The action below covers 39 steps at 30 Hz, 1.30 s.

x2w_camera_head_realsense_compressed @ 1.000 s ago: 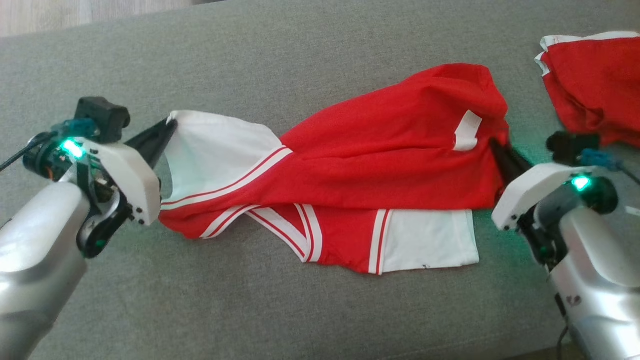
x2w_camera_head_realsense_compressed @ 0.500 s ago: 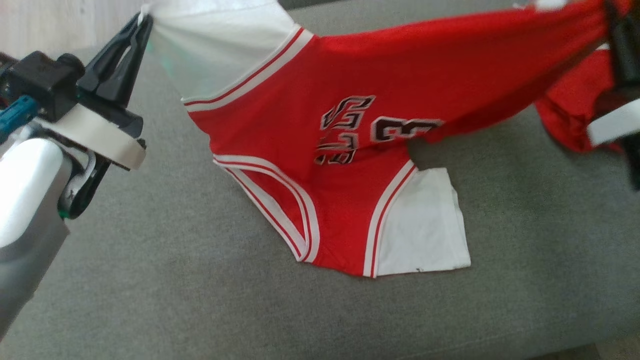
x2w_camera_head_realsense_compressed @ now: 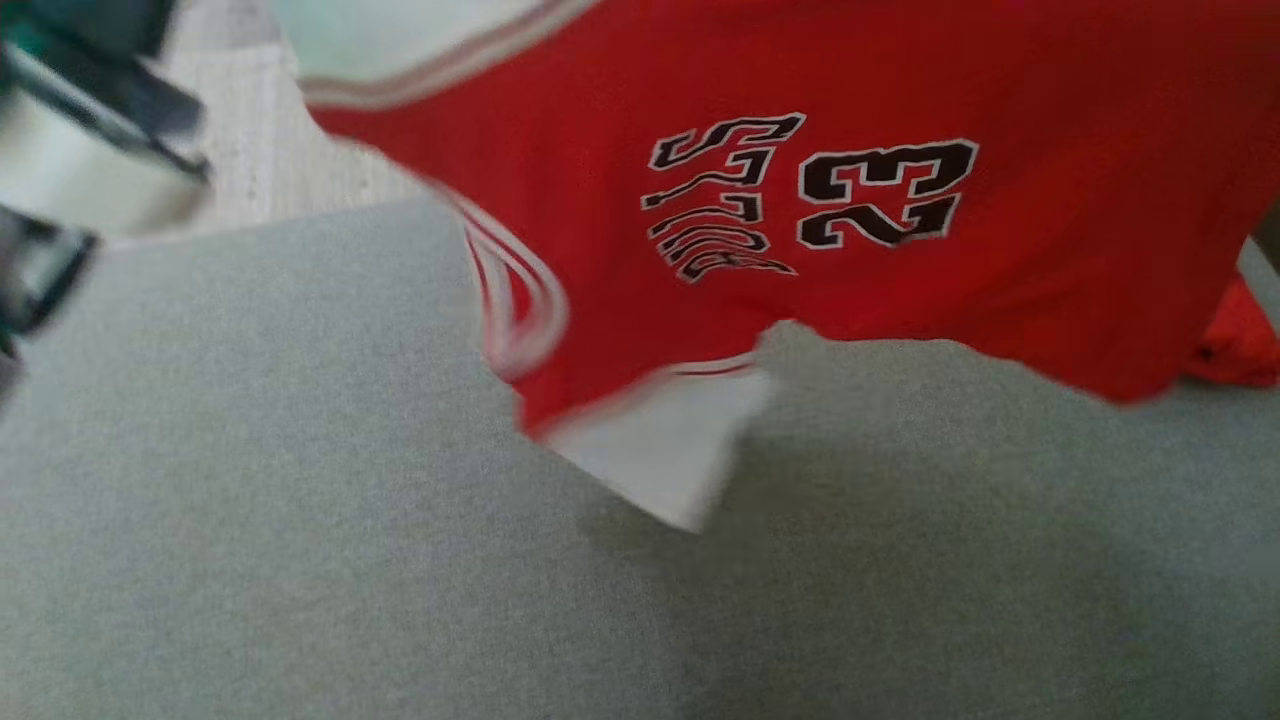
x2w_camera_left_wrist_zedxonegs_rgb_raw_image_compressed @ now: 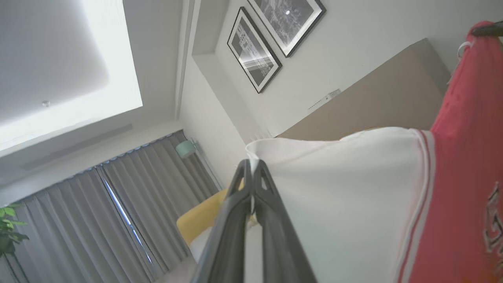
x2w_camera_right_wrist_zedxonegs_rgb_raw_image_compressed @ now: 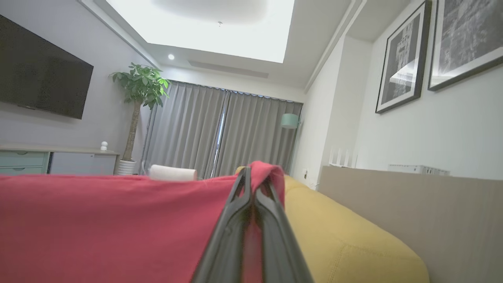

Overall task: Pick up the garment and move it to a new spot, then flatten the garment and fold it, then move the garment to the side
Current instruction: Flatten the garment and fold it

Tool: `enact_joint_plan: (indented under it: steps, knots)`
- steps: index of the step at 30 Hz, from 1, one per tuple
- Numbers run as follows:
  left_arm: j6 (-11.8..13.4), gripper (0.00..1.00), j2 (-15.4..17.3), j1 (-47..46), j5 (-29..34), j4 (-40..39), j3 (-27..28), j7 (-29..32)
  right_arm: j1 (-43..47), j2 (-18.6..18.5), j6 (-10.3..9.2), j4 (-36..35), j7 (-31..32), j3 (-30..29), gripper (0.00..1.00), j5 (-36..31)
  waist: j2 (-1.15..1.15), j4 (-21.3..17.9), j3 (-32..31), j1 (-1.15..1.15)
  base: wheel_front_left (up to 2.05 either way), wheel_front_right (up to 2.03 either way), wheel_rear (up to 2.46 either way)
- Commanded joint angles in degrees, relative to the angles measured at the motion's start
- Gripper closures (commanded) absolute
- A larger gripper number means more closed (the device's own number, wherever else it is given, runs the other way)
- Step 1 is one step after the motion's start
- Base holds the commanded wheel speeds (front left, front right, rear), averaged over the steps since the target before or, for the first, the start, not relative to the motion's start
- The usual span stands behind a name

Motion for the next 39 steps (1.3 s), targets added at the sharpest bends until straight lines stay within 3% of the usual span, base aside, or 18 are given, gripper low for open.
enact_joint_plan:
  steps: [1,9,15,23,29,39]
  knots:
    - [0.0,1.0,3.0,-5.0,0.4,-0.9,3.8,1.0,-2.6,-1.2,0.39,-1.1,0.8,0.4,1.0,-0.2,0.0,0.3,-0.5,0.02,0.0,0.0,0.0]
    - [-3.7,1.0,1.2,-15.6,1.6,8.2,0.9,6.3,-13.5,3.0,0.39,8.7,4.0,9.4,1.0,2.7,0.0,0.7,5.0,0.02,0.0,0.0,0.0]
    - [-4.4,1.0,-2.4,-27.3,6.5,20.4,-1.2,3.0,-25.2,7.4,0.39,20.2,-0.3,15.4,1.0,2.6,0.0,1.4,14.2,0.02,0.0,0.0,0.0]
    - [0.6,1.0,-7.8,-38.9,13.2,30.5,0.3,-6.5,-37.7,10.3,0.39,31.9,-12.3,18.3,1.0,2.2,0.0,2.9,22.0,0.02,0.0,0.0,0.0]
    - [1.2,1.0,-9.0,-35.0,14.5,25.0,3.0,-6.9,-39.0,8.9,0.39,36.0,-15.3,22.2,1.0,3.3,0.0,5.3,25.7,0.02,0.0,0.0,0.0]
    - [0.1,1.0,-7.2,-12.4,13.7,13.1,8.4,-6.9,-29.6,6.3,0.39,37.0,-16.1,23.7,1.0,8.7,0.0,7.6,24.7,0.02,0.0,0.0,0.0]
